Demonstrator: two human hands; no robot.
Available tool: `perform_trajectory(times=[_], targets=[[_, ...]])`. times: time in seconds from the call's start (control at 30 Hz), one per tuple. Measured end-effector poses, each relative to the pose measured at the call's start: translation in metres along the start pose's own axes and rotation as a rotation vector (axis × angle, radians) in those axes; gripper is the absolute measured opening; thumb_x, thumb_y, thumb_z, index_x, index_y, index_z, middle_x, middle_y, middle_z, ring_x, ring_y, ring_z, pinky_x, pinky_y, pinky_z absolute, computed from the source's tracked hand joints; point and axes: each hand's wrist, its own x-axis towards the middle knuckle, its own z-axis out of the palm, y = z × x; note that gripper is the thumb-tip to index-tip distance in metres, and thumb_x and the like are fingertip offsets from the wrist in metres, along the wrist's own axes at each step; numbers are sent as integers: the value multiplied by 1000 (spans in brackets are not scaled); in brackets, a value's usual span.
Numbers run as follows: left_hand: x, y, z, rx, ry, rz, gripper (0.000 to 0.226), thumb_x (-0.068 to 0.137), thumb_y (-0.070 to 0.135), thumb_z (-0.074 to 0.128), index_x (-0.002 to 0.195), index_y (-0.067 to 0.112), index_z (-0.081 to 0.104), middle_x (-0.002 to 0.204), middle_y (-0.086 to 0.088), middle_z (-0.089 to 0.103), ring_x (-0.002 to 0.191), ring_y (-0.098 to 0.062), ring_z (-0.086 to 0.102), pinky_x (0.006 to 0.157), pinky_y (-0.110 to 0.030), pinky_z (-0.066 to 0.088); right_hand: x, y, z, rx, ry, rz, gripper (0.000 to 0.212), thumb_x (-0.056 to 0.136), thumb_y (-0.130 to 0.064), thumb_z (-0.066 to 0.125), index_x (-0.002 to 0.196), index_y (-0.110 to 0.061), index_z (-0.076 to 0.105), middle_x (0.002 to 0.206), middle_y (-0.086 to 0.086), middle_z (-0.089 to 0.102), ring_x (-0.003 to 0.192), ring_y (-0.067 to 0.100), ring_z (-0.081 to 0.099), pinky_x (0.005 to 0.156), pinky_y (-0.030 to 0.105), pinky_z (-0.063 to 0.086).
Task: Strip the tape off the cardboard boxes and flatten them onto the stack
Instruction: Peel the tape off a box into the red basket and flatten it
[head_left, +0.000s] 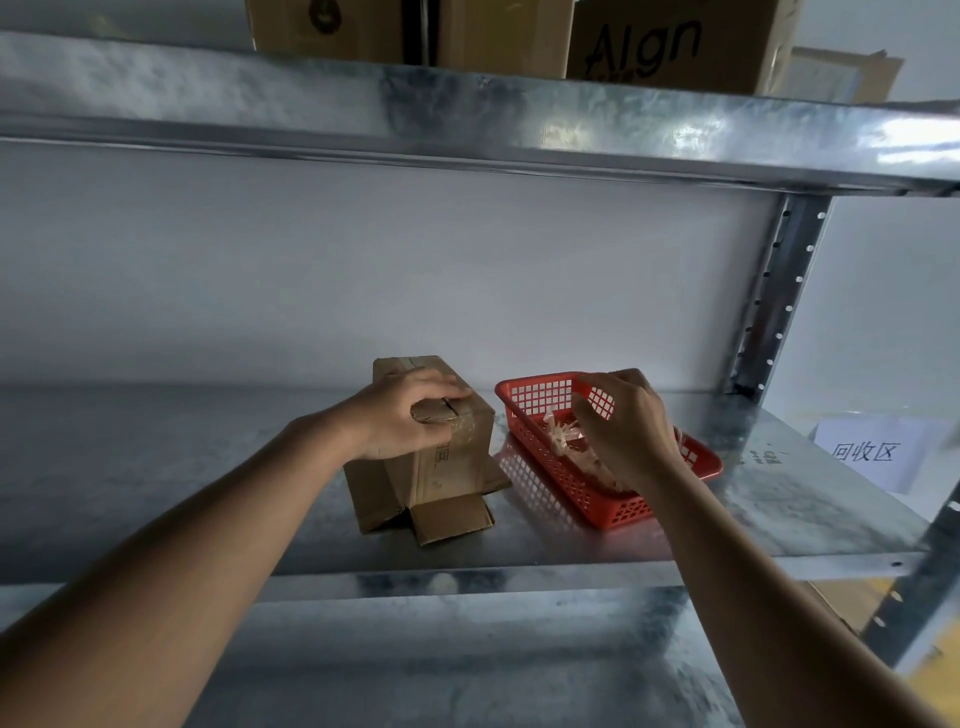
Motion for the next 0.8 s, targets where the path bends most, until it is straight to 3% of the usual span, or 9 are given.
perform_trajectory(times=[0.1, 0.2, 0.27, 0.37, 0.47, 0.57, 0.67, 0.73, 0.8], targets=[[-3, 0, -1, -8, 16, 0, 57, 95, 36, 71, 148, 43, 52, 157, 24, 36, 147, -1, 27, 119, -27, 24, 0, -19, 6, 34, 5, -127, 31, 99, -35, 65, 127, -25, 72, 127, -2, 66, 92, 7, 61, 68, 15, 42], [-8, -6, -2, -25, 37, -42, 68, 92, 40, 75, 153, 41, 45, 153, 20, 41, 140, -5, 39, 115, -28, 35, -3, -47, 16, 65, -96, -269, 31, 99, -37, 67, 125, -23, 73, 121, -6, 72, 85, -1, 64, 66, 2, 41], [-12, -9, -2, -41, 41, -65, 76, 89, 43, 78, 155, 39, 41, 148, 17, 45, 134, -7, 44, 111, -27, 41, -7, -64, 25, 124, -220, -325, 37, 97, -37, 70, 131, -23, 70, 125, -5, 72, 92, 0, 64, 74, 6, 49], [-17, -14, -3, -79, 50, -55, 79, 85, 45, 82, 154, 41, 43, 149, 18, 47, 136, -6, 45, 111, -27, 40, -12, -80, 41, 156, -300, -419, 34, 92, -25, 78, 125, -21, 74, 121, -4, 74, 103, 10, 69, 88, 19, 56], [-26, -14, -6, -98, 32, -49, 81, 84, 48, 82, 155, 39, 43, 154, 22, 42, 139, 1, 37, 110, -19, 32, -10, -81, 46, 165, -261, -456, 32, 86, -18, 83, 117, -17, 79, 114, -1, 77, 102, 13, 71, 82, 5, 47], [-30, -12, -5, -96, 26, -37, 80, 86, 51, 79, 156, 37, 43, 158, 28, 35, 139, 7, 30, 109, -16, 25, -10, -81, 46, 161, -217, -519, 27, 85, -14, 83, 111, -13, 81, 108, 2, 79, 95, 8, 71, 81, 9, 47], [-34, -11, -5, -82, 23, -37, 78, 89, 54, 74, 157, 36, 41, 160, 31, 30, 146, 5, 26, 115, -21, 22, -17, -80, 49, 196, -164, -529, 26, 86, -8, 80, 112, -11, 80, 115, 6, 77, 102, 13, 71, 83, 4, 45], [-36, -12, -8, -59, -5, -42, 76, 91, 59, 70, 158, 39, 39, 161, 33, 26, 149, 3, 24, 119, -24, 22, -24, -78, 54, 209, -101, -450, 26, 87, -14, 82, 112, -15, 80, 120, 5, 74, 104, 18, 71, 87, 13, 53], [-37, -13, -13, -27, -55, -54, 81, 86, 70, 65, 158, 45, 35, 161, 37, 21, 151, 2, 21, 125, -31, 21, -34, -78, 57, 247, -1, -286, 28, 83, -29, 85, 109, -19, 80, 111, -4, 69, 95, 12, 69, 79, 27, 59]])
